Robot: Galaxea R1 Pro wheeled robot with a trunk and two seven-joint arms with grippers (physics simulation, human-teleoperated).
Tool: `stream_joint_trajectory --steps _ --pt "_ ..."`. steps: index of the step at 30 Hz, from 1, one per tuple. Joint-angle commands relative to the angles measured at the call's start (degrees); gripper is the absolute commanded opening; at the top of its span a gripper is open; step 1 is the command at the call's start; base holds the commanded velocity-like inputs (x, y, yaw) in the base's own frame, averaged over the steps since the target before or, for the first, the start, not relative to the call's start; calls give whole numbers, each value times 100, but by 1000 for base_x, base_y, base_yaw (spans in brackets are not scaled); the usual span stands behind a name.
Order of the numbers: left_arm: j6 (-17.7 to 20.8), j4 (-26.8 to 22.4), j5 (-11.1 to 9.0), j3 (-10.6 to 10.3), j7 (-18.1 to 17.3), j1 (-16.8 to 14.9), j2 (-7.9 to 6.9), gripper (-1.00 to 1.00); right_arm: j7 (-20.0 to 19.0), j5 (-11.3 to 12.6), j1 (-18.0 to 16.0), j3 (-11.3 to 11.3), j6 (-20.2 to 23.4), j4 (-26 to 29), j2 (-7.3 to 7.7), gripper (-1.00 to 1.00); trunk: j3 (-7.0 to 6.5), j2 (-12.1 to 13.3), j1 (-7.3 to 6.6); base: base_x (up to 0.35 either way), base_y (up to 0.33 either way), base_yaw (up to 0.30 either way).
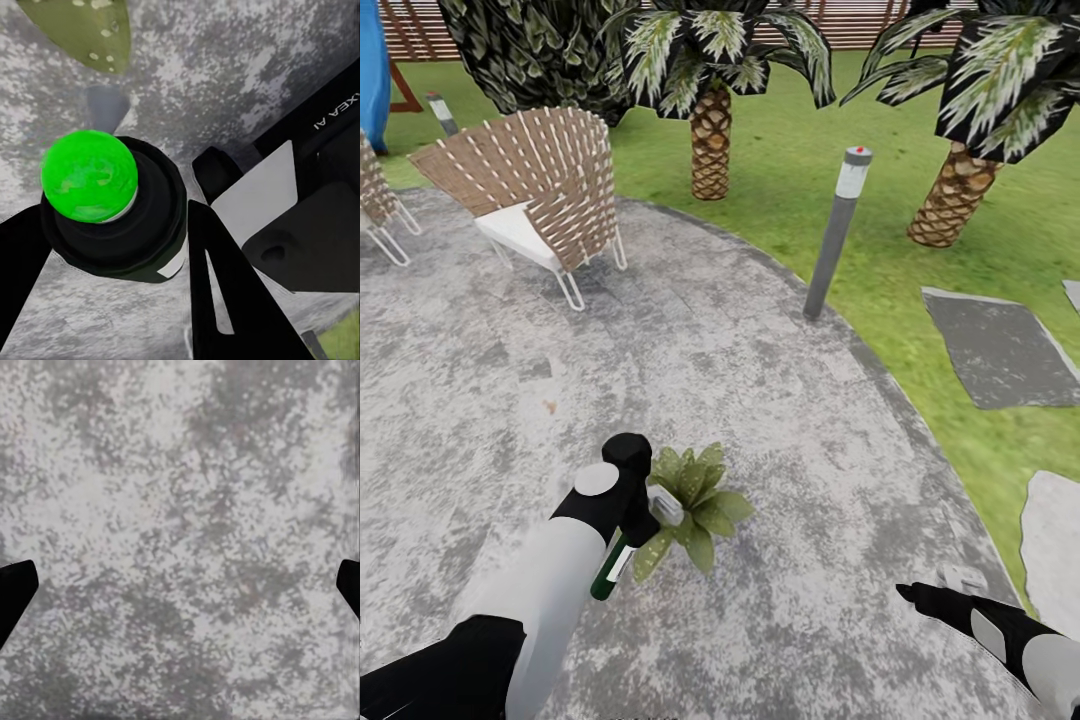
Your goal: Pick up the pesticide atomizer in the garden and spray insectifuge to fully cover both potted plants in the garden.
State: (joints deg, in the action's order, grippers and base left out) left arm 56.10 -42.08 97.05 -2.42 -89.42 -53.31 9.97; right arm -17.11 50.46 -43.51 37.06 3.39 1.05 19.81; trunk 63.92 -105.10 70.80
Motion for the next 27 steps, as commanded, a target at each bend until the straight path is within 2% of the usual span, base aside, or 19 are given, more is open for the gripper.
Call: stream_joint_trajectory --steps 1,16,27 --pt "58 -2 60 -4 -58 -4 3 -100 -12 61 1 38 31 12 5 100 4 -2 -1 0 -321 244" --pt "58 -2 60 -4 -58 -4 3 -100 -12 61 1 38 32 9 5 100 4 -2 -1 0 -306 244" --pt "59 -2 60 -4 -58 -4 3 -100 -12 61 1 38 31 9 5 100 4 -2 -1 0 -45 245"
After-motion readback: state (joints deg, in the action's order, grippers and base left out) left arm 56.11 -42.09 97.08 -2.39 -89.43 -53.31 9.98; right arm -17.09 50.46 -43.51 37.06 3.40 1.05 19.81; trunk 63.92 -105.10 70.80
